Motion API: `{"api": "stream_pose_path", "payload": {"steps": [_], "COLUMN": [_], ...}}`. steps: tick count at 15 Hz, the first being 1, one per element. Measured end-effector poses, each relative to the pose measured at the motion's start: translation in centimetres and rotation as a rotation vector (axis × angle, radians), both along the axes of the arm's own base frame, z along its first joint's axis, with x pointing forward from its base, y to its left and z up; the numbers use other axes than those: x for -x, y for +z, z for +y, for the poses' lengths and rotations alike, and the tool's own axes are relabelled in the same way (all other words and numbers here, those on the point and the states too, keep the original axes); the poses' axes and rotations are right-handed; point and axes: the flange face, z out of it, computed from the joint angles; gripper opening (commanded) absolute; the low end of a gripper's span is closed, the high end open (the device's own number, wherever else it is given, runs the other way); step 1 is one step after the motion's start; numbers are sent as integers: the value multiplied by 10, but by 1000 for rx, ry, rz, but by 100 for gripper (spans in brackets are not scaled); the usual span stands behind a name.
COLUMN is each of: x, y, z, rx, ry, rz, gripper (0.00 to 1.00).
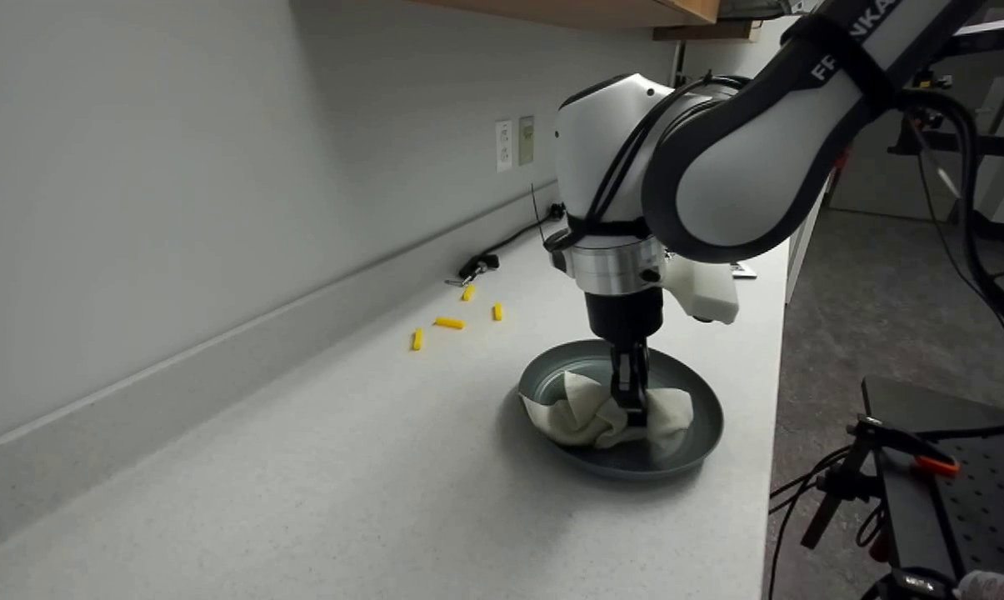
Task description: Use the cloth to wipe the plate
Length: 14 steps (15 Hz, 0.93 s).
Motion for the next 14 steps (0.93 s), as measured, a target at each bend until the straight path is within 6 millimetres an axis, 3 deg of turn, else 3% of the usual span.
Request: {"api": "stream_pose_path", "payload": {"steps": [4, 9, 14], "x": [8, 2, -21], "y": [-8, -8, -7], "z": [-27, -60, -54], "rx": [32, 78, 97], "ry": [-37, -105, -147], "rz": [57, 51, -35], "gripper": [2, 2, 2]}}
